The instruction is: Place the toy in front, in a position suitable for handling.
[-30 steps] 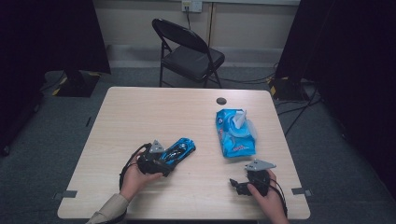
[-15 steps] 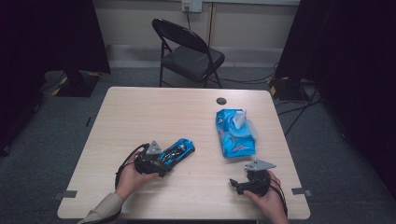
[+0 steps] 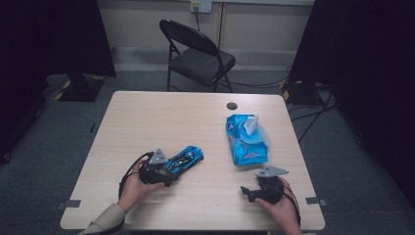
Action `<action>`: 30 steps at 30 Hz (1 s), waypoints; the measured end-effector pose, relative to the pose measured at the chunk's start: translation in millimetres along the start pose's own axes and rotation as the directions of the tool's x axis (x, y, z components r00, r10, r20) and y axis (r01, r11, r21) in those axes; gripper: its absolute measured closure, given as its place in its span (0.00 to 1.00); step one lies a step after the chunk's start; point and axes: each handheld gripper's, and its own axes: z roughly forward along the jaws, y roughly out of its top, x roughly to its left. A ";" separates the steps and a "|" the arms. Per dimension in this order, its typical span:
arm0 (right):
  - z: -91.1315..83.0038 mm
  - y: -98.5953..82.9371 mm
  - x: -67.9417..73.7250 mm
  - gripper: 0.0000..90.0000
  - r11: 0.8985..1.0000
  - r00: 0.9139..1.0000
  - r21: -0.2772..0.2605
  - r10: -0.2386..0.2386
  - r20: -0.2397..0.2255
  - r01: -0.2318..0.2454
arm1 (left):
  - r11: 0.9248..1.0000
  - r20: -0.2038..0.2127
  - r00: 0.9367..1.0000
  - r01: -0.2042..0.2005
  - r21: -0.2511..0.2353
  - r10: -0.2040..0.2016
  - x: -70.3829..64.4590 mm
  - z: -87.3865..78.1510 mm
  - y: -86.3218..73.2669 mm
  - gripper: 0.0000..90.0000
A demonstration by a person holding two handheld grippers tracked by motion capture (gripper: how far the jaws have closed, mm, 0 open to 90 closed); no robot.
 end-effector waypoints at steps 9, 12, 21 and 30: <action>-8.8 31.9 -3.4 0.22 0.999 0.999 -0.041 0.035 0.002 -0.035 | 1.000 0.000 1.000 0.000 -0.001 0.000 0.0 0.0 0.0 0.26; -8.1 44.5 -10.3 0.23 0.997 0.998 -0.048 0.063 0.005 -0.063 | 1.000 0.000 1.000 0.000 -0.001 0.000 0.0 0.0 -0.1 0.26; -5.5 85.4 -28.9 0.26 0.997 0.997 -0.047 0.059 0.057 -0.056 | 1.000 -0.001 1.000 0.000 -0.001 0.000 -0.1 0.0 -0.1 0.26; 2.9 116.1 -44.3 0.32 1.000 0.996 -0.017 0.018 0.087 -0.016 | 1.000 -0.001 1.000 0.000 -0.001 0.000 -0.1 0.0 -0.1 0.26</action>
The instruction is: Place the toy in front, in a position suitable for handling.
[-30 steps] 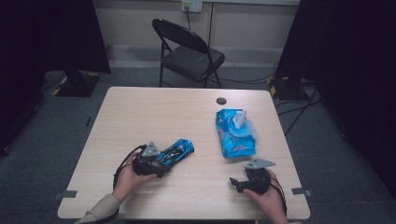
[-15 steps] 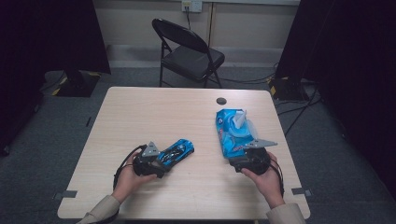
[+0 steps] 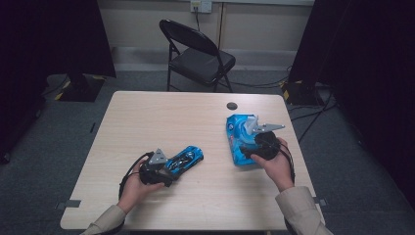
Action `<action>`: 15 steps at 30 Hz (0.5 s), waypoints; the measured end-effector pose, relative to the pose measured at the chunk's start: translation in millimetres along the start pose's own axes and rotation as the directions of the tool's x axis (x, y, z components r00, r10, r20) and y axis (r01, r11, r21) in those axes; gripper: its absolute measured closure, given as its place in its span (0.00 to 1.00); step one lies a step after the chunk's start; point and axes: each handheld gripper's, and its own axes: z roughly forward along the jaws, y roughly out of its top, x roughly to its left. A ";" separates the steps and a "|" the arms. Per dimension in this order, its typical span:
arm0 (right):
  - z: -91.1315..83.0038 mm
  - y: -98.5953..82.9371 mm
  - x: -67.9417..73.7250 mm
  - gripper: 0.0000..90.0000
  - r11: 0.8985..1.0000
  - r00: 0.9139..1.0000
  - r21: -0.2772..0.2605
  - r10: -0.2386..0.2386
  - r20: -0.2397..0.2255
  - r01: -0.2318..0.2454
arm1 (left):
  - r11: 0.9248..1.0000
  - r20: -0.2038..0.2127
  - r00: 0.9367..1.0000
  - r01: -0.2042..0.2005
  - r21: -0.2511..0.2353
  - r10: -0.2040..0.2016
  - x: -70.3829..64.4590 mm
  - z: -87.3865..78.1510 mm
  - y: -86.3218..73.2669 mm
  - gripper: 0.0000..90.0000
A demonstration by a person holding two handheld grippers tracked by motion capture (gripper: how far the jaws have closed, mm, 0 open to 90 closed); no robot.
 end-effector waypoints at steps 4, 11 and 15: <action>7.5 8.4 -9.2 0.35 0.999 0.999 0.009 0.030 0.017 -0.031 | 1.000 0.000 1.000 0.000 0.000 0.000 0.0 0.0 0.0 0.26; 16.2 23.0 -25.4 0.45 0.994 0.993 -0.016 0.113 0.038 -0.113 | 1.000 0.000 1.000 0.000 0.000 0.000 0.0 0.0 0.0 0.26; 23.2 28.5 -30.2 0.49 0.993 0.989 -0.018 0.116 0.087 -0.115 | 1.000 0.000 1.000 -0.001 0.000 0.001 0.0 0.0 0.0 0.26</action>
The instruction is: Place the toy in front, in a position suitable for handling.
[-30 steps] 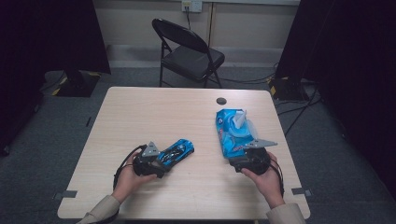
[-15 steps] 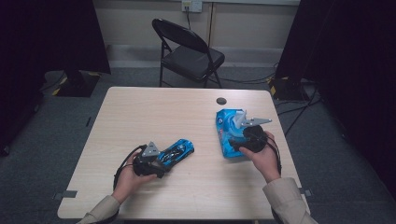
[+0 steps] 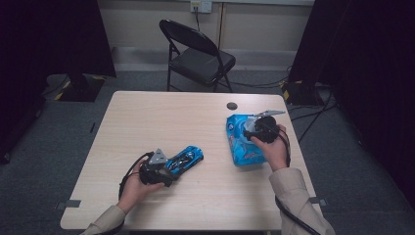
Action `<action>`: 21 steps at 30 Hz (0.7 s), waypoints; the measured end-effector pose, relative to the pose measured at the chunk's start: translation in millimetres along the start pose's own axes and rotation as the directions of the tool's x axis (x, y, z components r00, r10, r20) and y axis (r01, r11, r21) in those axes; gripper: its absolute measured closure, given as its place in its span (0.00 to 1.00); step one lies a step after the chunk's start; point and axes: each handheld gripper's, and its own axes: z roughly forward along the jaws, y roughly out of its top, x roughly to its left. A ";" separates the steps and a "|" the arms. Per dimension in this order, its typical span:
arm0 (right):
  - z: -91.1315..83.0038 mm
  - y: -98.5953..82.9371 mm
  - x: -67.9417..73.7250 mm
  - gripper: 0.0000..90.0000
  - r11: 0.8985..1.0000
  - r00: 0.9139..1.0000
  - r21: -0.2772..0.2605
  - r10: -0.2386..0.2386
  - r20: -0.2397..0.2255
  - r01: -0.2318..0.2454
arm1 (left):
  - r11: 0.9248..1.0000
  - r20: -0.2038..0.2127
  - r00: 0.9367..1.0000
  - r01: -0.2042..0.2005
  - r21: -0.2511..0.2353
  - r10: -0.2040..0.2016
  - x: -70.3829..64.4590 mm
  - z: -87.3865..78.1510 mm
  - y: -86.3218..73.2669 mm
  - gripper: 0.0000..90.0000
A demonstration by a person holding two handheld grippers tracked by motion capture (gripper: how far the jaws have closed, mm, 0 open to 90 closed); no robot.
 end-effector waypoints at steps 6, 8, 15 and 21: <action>4.3 5.1 -0.8 0.57 0.999 0.998 -0.016 0.030 0.054 -0.030 | 1.000 0.000 1.000 0.000 0.000 0.000 0.0 0.0 0.0 0.26; 5.3 7.4 -1.6 0.60 1.000 0.997 -0.005 0.029 0.072 -0.028 | 1.000 0.000 1.000 0.000 0.000 0.000 0.0 0.0 0.0 0.26; 13.4 12.8 -3.6 0.86 0.998 0.996 0.026 0.061 0.064 -0.062 | 1.000 0.000 1.000 0.000 0.000 0.000 0.0 0.0 0.0 0.26; 15.7 15.1 -2.1 0.99 0.996 0.997 0.043 0.076 0.031 -0.077 | 1.000 0.000 1.000 0.000 0.000 0.000 0.0 0.0 0.0 0.26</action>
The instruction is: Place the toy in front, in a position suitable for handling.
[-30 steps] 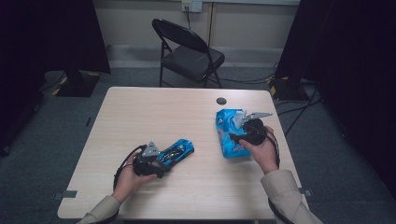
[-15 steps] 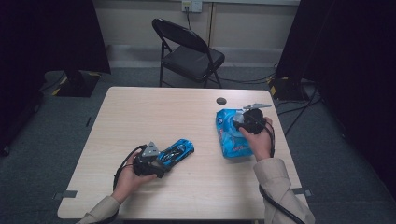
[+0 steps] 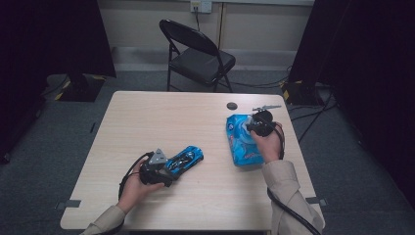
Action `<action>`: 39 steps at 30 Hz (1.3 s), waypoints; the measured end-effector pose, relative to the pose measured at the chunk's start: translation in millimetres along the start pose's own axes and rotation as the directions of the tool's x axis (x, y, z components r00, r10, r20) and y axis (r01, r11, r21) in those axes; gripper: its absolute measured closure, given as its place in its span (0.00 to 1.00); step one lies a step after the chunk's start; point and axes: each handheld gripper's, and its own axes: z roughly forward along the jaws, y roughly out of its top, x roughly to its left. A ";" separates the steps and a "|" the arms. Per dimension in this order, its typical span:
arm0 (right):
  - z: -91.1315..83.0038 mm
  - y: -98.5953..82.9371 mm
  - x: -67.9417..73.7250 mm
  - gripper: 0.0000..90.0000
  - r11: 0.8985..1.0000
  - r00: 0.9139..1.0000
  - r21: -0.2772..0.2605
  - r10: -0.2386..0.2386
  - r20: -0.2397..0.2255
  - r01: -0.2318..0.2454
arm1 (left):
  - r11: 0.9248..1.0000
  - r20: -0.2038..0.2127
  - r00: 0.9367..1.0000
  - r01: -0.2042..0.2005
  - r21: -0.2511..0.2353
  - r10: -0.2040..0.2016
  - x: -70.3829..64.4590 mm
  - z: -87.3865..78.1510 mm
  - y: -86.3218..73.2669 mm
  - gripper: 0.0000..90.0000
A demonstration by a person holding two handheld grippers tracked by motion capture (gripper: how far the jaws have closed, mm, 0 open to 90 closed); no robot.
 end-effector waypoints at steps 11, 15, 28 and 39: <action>-17.2 6.7 -5.5 1.00 1.000 0.999 -0.025 0.007 -0.038 -0.008 | 1.000 0.000 1.000 0.000 0.000 0.000 0.0 0.0 0.0 0.26; -24.4 11.3 -6.6 1.00 0.999 0.999 -0.046 0.014 -0.048 -0.016 | 1.000 0.001 1.000 0.004 -0.003 -0.004 -0.2 0.1 0.0 0.26; -55.4 30.4 -10.4 1.00 0.994 0.998 -0.111 0.016 -0.059 -0.023 | 1.000 0.000 1.000 0.004 -0.003 -0.004 -0.2 0.1 0.0 0.26; -74.0 42.1 -7.9 1.00 0.988 0.998 -0.150 0.015 -0.059 -0.024 | 1.000 -0.008 1.000 -0.005 0.000 0.005 0.2 -0.4 0.1 0.26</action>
